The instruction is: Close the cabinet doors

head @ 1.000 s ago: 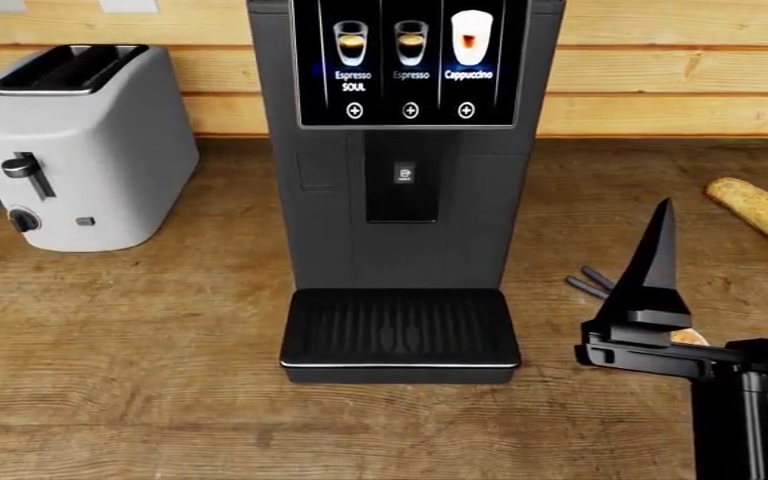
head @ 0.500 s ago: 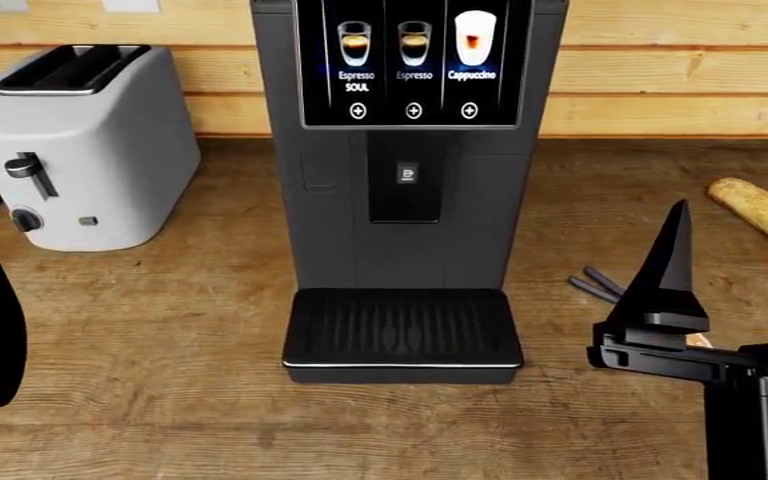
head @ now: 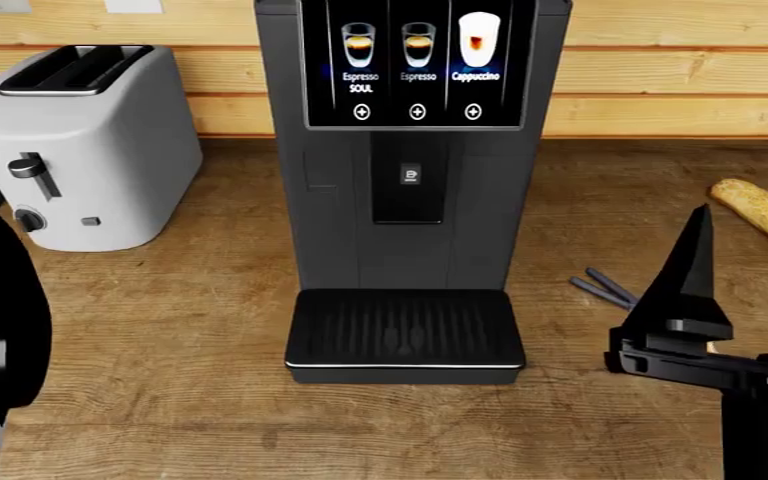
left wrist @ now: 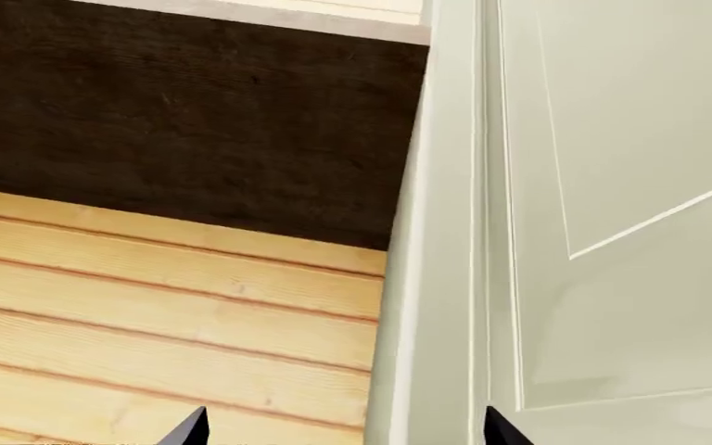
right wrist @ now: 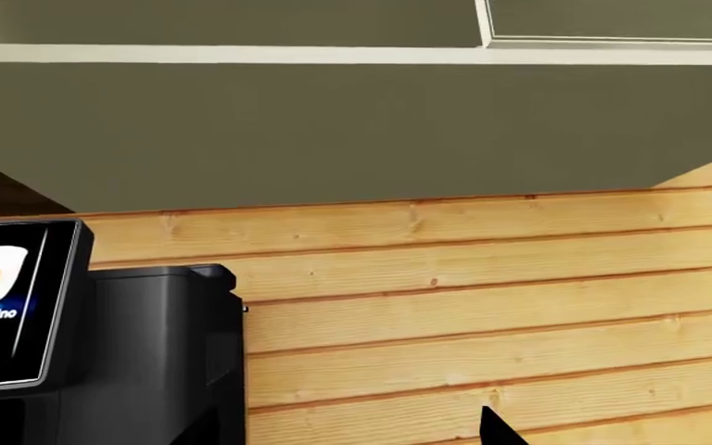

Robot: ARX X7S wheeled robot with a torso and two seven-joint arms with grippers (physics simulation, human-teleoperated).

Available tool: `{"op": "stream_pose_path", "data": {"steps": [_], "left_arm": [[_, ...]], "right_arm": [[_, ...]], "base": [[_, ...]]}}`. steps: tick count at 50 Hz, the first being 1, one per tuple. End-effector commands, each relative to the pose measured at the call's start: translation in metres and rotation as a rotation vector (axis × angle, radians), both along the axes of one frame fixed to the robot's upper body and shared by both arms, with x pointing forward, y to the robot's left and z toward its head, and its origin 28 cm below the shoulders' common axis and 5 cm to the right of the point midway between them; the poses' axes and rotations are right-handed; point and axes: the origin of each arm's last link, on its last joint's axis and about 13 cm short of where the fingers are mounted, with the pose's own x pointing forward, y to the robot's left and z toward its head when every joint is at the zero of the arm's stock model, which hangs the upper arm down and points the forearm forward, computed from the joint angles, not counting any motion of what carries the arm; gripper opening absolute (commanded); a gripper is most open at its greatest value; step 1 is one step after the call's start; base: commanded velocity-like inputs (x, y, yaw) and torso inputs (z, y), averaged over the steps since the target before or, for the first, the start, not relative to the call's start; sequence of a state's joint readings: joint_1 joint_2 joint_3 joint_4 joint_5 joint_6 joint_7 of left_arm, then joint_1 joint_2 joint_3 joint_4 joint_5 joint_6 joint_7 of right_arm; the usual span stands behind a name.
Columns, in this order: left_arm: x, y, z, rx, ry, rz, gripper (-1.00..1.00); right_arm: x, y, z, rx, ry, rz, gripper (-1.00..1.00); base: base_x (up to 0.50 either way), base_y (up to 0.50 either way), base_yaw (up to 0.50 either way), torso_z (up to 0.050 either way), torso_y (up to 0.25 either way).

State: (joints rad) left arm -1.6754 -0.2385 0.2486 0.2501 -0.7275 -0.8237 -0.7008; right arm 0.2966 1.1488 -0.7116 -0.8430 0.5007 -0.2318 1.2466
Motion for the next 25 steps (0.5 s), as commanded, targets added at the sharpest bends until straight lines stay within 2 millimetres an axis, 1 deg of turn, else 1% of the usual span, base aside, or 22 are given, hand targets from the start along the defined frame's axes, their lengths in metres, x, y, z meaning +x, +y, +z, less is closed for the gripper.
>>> {"op": "stream_pose_path", "data": {"steps": [1, 5, 9, 17, 22, 25], "left_arm": [[-0.017, -0.059, -0.018, 0.242, 0.075, -0.397, 1.00], [-0.026, -0.063, -0.014, 0.256, 0.059, -0.408, 1.00], [-0.029, -0.064, -0.013, 0.260, 0.053, -0.412, 1.00], [-0.051, -0.071, -0.001, 0.298, 0.020, -0.428, 1.00], [-0.055, -0.074, 0.002, 0.308, 0.015, -0.431, 1.00], [-0.059, -0.081, 0.003, 0.326, 0.019, -0.447, 1.00]], "right_arm": [[-0.004, -0.003, 0.001, 0.011, -0.011, -0.007, 1.00], [-0.007, -0.005, 0.002, 0.015, -0.017, -0.011, 1.00], [-0.007, -0.005, 0.002, 0.017, -0.019, -0.012, 1.00], [-0.014, -0.009, 0.004, 0.032, -0.036, -0.020, 1.00], [-0.016, -0.010, 0.004, 0.035, -0.040, -0.021, 1.00], [-0.019, -0.012, 0.005, 0.042, -0.046, -0.023, 1.00]], "base": [[0.00, 0.00, 0.00, 0.000, 0.000], [0.00, 0.00, 0.00, 0.000, 0.000], [0.00, 0.00, 0.00, 0.000, 0.000], [0.00, 0.00, 0.00, 0.000, 0.000], [0.00, 0.00, 0.00, 0.000, 0.000], [0.00, 0.00, 0.00, 0.000, 0.000]]}}
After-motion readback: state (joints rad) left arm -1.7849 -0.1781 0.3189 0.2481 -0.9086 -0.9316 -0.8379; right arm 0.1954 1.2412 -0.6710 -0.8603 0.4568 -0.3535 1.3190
